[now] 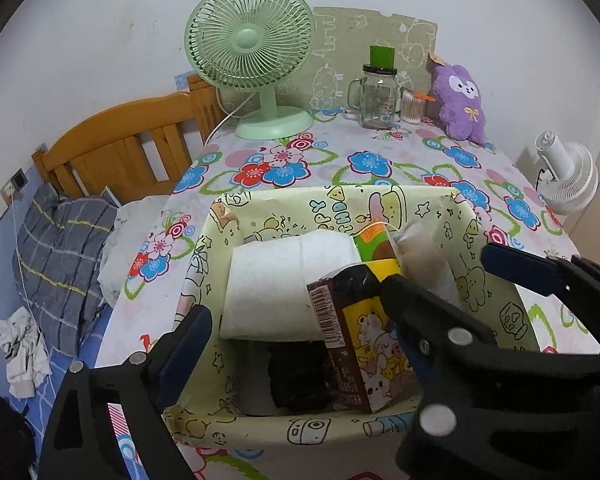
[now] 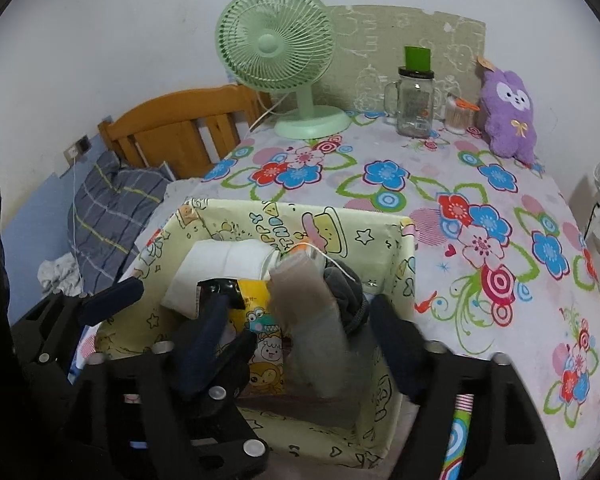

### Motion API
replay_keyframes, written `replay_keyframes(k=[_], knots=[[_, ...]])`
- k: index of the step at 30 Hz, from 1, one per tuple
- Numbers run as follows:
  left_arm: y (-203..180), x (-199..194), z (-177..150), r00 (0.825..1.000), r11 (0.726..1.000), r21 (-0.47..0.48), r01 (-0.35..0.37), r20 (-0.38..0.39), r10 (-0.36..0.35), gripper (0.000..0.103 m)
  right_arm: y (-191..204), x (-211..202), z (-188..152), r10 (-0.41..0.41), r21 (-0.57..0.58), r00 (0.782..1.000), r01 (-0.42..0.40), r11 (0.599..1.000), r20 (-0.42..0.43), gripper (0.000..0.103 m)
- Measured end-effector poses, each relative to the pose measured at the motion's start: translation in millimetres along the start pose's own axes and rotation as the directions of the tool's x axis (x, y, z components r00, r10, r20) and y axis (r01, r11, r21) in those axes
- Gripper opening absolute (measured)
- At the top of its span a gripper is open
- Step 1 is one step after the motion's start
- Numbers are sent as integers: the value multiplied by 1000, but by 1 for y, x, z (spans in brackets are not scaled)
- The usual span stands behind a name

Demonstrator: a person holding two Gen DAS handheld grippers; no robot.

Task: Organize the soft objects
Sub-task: 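Lower the snack box with the left gripper while the right gripper lowers the roll into the box, then open both grippers to release the snack box and roll into the box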

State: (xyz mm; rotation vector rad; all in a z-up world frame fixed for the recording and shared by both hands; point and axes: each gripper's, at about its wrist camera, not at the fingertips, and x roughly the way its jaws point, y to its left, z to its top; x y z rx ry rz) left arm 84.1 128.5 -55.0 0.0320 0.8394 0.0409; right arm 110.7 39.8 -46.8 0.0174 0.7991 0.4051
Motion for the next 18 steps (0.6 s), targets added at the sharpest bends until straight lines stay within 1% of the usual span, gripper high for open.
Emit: replay_keyframes(k=[10, 18], knots=[[-13, -7, 2, 1000, 1000, 2, 8, 14, -9, 97, -9, -18, -2, -27, -9, 999, 28, 1000, 35, 80], [-33, -20, 5, 999, 1000, 7, 20, 40, -20, 98, -30, -40, -6, -52, 26, 997, 50, 998, 60, 81]])
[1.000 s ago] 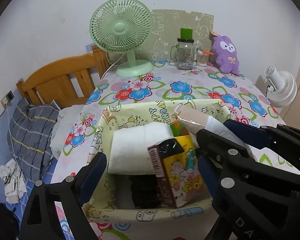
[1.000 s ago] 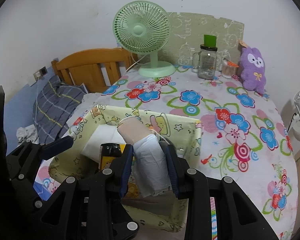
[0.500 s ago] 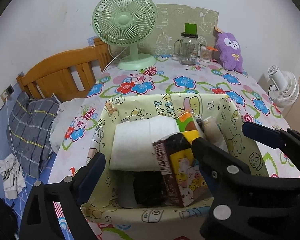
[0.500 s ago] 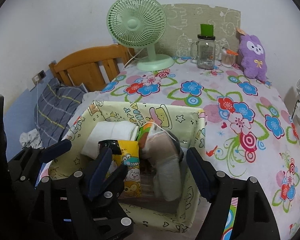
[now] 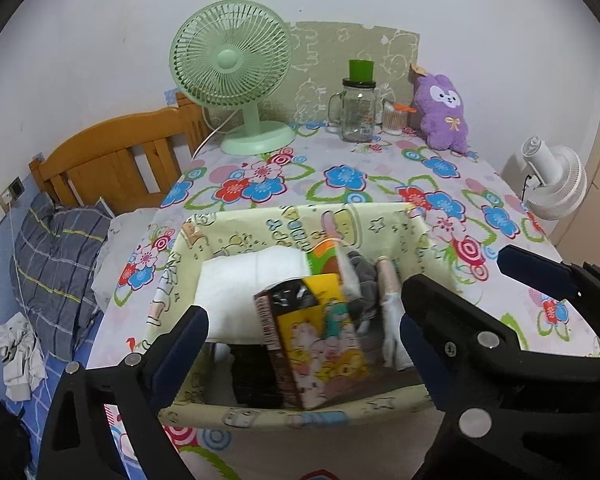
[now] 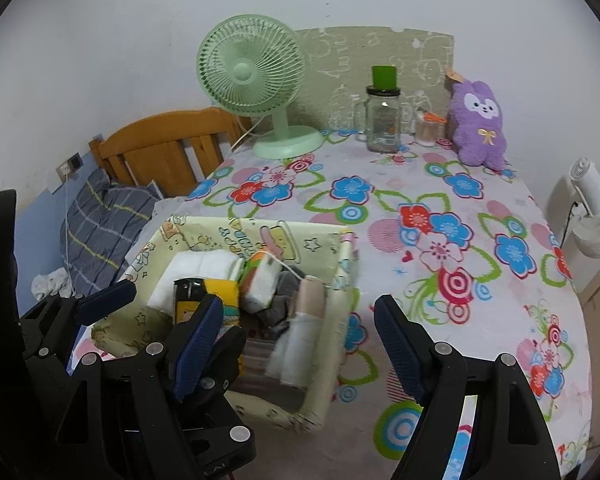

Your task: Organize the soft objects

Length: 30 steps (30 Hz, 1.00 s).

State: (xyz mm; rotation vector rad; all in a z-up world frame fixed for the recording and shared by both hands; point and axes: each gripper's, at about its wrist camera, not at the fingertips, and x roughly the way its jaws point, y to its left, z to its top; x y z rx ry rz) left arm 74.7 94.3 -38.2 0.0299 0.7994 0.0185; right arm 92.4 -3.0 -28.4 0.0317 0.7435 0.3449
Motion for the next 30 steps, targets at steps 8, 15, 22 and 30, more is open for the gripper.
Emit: replay_keyframes(k=[8, 15, 22, 30], knots=[[-21, -14, 2, 1000, 1000, 11, -1, 30, 1, 100, -22, -22, -5, -45, 30, 999, 44, 999, 25, 85], [-41, -29, 5, 998, 1000, 18, 12, 65, -13, 101, -43, -48, -8, -75, 57, 995, 71, 996, 62, 85], [-60, -49, 8, 995, 1000, 18, 22, 96, -23, 103, -62, -77, -10, -113, 72, 987, 105, 992, 112, 86], [-78, -73, 15, 990, 1000, 24, 13, 138, -16, 103, -89, -111, -12, -133, 110, 976, 115, 987, 172, 93]])
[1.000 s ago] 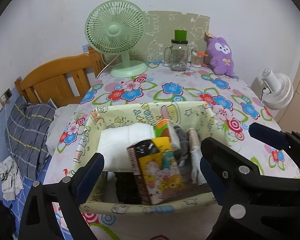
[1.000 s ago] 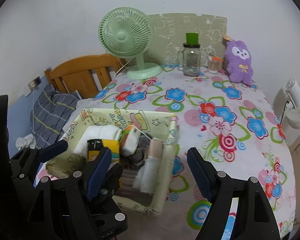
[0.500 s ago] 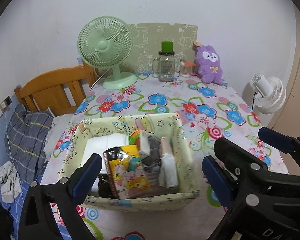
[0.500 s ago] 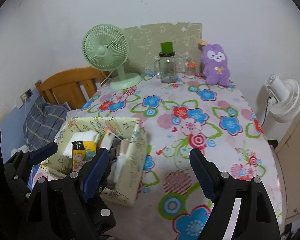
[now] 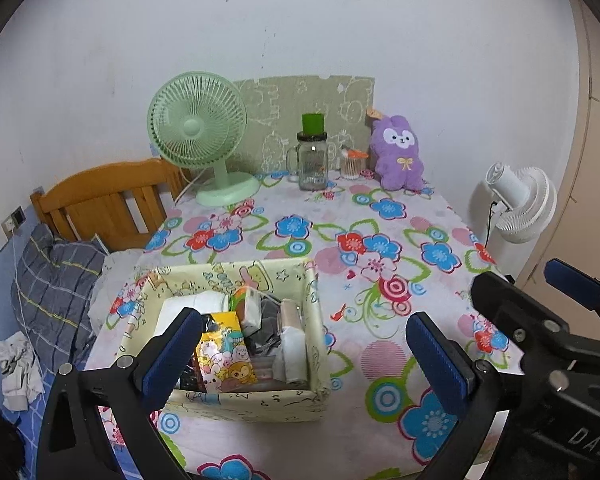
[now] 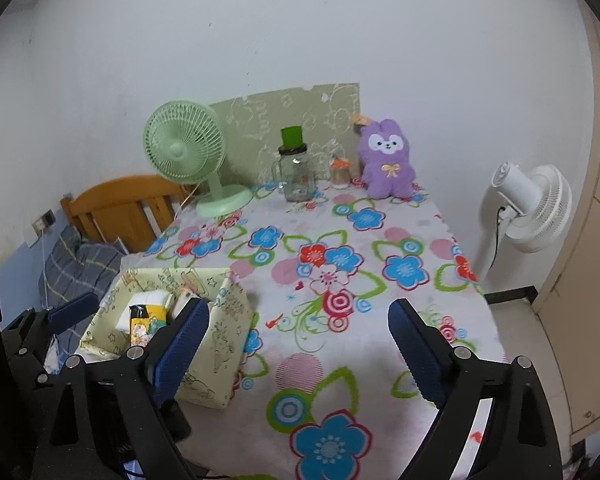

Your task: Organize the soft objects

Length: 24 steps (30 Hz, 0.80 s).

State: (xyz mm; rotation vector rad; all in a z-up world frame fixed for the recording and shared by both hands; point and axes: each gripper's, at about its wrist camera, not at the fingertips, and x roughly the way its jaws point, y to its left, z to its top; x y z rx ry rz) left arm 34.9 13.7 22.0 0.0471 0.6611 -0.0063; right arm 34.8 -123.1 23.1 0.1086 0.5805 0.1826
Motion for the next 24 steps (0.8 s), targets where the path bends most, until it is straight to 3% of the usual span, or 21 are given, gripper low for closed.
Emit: replay_keyframes(k=[16, 24], knots=[[-13, -43, 3, 995, 1000, -10, 7, 96, -6, 103, -33, -58, 0, -103, 30, 986, 100, 995, 130, 99], [-9, -45, 1, 995, 999, -23, 22, 96, -20, 103, -34, -65, -2, -131, 24, 980, 129, 991, 149, 100]])
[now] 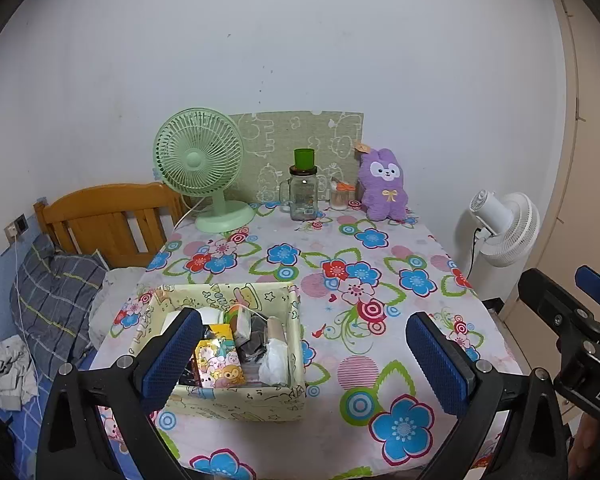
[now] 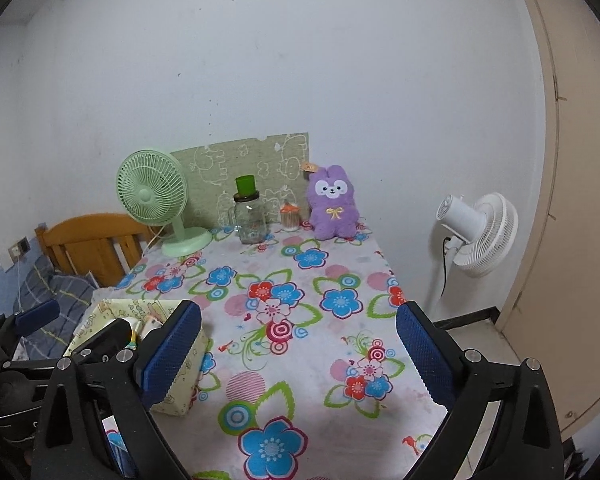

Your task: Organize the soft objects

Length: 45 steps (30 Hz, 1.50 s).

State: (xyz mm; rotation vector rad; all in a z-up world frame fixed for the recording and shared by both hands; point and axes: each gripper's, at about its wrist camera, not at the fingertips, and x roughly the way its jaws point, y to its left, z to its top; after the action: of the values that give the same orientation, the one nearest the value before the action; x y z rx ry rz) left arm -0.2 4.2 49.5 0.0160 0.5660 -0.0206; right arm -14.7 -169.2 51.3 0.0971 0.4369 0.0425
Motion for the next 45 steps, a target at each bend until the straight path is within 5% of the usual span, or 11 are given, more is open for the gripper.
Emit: replay_keyframes(k=[45], knots=[[11, 8, 3, 1000, 999, -42, -23, 7, 23, 103, 9, 18, 1, 17, -35, 999, -18, 999, -39, 100]])
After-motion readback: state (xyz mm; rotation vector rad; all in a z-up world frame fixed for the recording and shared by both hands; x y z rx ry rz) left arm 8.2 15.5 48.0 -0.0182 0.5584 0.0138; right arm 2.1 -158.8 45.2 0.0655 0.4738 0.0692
